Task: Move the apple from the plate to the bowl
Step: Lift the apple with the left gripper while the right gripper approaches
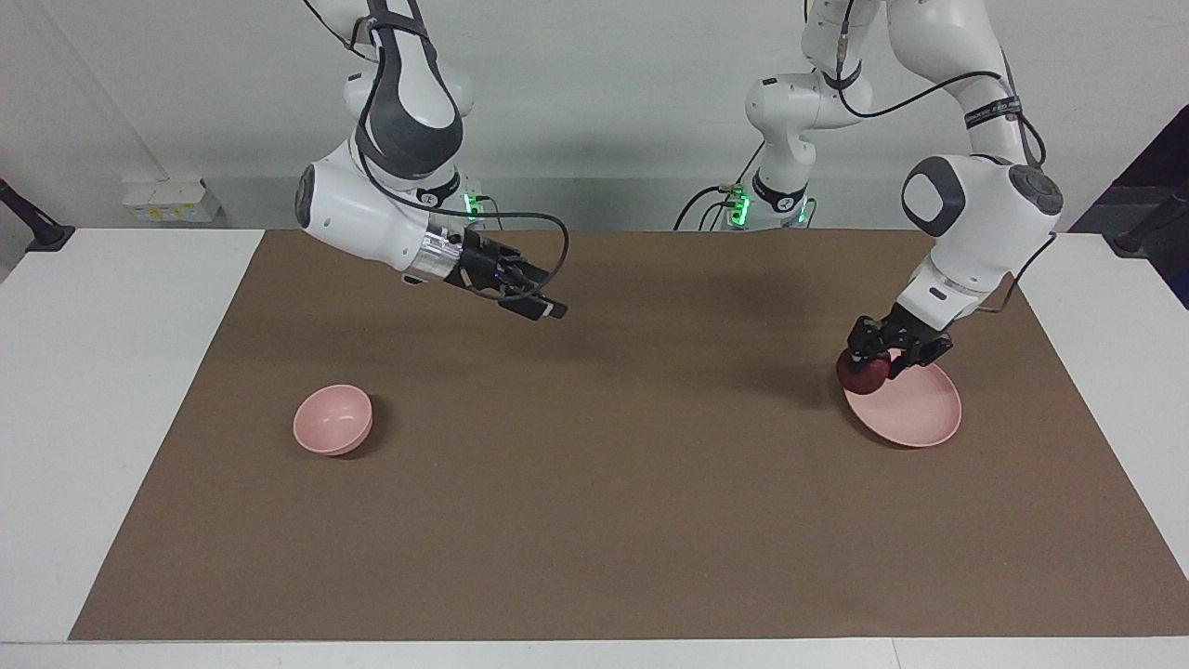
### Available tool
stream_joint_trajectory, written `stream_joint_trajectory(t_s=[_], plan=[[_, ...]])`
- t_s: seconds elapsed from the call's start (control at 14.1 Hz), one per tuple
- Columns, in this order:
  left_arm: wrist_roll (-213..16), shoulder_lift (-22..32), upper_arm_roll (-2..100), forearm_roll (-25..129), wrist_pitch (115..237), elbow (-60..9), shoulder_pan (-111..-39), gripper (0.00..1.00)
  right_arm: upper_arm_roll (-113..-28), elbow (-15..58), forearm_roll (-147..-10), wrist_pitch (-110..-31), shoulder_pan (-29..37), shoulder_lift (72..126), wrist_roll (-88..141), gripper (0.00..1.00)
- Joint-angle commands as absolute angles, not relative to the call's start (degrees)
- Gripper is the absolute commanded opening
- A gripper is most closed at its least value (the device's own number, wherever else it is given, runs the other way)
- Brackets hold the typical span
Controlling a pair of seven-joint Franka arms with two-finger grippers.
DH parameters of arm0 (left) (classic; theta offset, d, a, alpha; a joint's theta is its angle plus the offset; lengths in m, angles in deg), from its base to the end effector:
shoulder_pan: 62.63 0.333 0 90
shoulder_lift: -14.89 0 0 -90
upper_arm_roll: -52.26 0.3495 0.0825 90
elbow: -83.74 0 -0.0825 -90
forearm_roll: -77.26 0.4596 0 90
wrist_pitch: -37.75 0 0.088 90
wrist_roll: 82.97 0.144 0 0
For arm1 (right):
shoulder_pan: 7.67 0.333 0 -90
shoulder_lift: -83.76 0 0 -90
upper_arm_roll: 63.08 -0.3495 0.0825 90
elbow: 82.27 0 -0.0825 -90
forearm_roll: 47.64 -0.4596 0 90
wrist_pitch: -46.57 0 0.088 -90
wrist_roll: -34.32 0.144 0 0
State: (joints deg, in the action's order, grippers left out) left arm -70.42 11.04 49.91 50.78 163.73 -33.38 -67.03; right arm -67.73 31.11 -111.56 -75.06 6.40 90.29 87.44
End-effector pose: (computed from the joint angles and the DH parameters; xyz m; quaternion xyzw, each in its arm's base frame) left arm 0.6382 -0.1045 0.3806 0.9797 -0.0383 0.0521 0.1900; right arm 0.6175 0.2806 0.4099 -0.7282 0.5091 0.2596 0.3784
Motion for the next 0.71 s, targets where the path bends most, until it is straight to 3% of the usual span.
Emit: stream_joint_trajectory(t_s=[0.0,0.64], plan=[[-71.55,11.99,49.54,44.32,161.85,-32.98,-70.26,0.00,-67.91,31.38,-115.48,-80.58,9.45,92.72,88.29,1.00],[-74.53,13.22,42.86,29.63,162.64,-33.50,-73.09,0.00,-68.00,28.39,-130.43,-86.84,13.42,101.51,86.09,1.00]])
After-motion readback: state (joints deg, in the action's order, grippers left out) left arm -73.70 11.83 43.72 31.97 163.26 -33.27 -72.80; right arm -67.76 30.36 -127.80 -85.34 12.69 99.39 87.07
